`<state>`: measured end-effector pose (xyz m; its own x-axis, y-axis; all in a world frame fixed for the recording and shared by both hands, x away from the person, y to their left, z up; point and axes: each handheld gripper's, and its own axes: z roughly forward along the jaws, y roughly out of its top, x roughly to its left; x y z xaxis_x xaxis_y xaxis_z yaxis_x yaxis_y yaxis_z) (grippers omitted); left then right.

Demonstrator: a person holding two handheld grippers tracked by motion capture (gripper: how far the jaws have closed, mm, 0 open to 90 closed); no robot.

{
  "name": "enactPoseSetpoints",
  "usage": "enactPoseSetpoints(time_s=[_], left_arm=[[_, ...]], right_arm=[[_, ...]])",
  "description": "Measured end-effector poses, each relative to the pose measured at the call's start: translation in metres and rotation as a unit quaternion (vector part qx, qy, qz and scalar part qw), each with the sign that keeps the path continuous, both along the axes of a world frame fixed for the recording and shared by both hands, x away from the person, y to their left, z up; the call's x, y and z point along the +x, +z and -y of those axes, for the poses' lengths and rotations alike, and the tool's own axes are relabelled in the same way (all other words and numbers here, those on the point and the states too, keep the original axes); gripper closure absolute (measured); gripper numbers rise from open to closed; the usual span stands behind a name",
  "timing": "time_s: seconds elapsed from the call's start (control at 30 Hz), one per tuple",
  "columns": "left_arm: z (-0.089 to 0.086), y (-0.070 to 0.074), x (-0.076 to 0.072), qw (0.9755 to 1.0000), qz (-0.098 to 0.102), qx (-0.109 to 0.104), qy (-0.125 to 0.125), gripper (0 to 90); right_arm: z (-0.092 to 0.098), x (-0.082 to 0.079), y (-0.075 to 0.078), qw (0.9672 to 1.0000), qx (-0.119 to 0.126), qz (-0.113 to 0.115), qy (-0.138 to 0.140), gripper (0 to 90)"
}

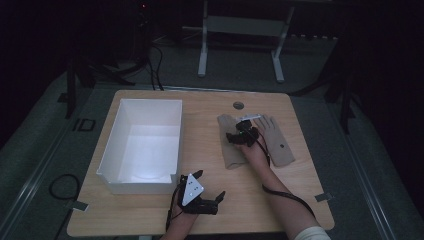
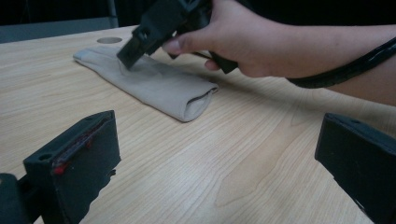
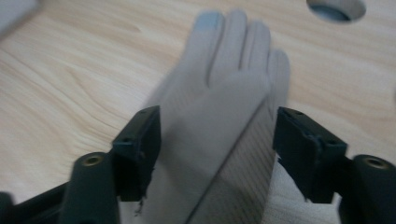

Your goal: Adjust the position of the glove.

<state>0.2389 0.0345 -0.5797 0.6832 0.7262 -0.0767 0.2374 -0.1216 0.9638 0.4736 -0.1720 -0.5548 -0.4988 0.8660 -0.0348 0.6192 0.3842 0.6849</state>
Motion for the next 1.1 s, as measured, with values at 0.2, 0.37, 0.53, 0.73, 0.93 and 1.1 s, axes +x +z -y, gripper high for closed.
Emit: enactPoseSetpoints(time_s=[0.2, 0.37, 0.53, 0.73, 0.93, 1.1], left_arm=[[0.0, 0.0, 0.0, 1.0, 0.0, 0.0, -0.001, 0.3], [0.0, 0.0, 0.0, 1.0, 0.0, 0.003, -0.001, 0.3], [0.001, 0.0, 0.0, 1.0, -0.001, 0.002, -0.001, 0.3], [0.001, 0.0, 0.0, 1.0, -0.001, 0.004, 0.0, 0.3], [0.001, 0.0, 0.0, 1.0, 0.0, 0.007, 0.003, 0.3], [0.002, 0.0, 0.0, 1.0, 0.001, 0.008, 0.003, 0.3]], right_arm=[[0.0, -0.003, -0.007, 0.9999, -0.003, 0.01, 0.0, 48.4], [0.0, -0.006, -0.007, 0.9998, 0.005, 0.016, -0.01, 72.0], [0.003, -0.01, 0.0, 0.9992, 0.034, 0.006, -0.017, 77.7], [0.009, -0.035, 0.028, 0.9969, 0.076, 0.016, -0.012, 77.9], [0.018, -0.075, 0.059, 0.9937, 0.102, 0.041, -0.021, 78.0], [0.027, -0.109, 0.057, 0.993, 0.105, 0.043, -0.033, 77.9]])
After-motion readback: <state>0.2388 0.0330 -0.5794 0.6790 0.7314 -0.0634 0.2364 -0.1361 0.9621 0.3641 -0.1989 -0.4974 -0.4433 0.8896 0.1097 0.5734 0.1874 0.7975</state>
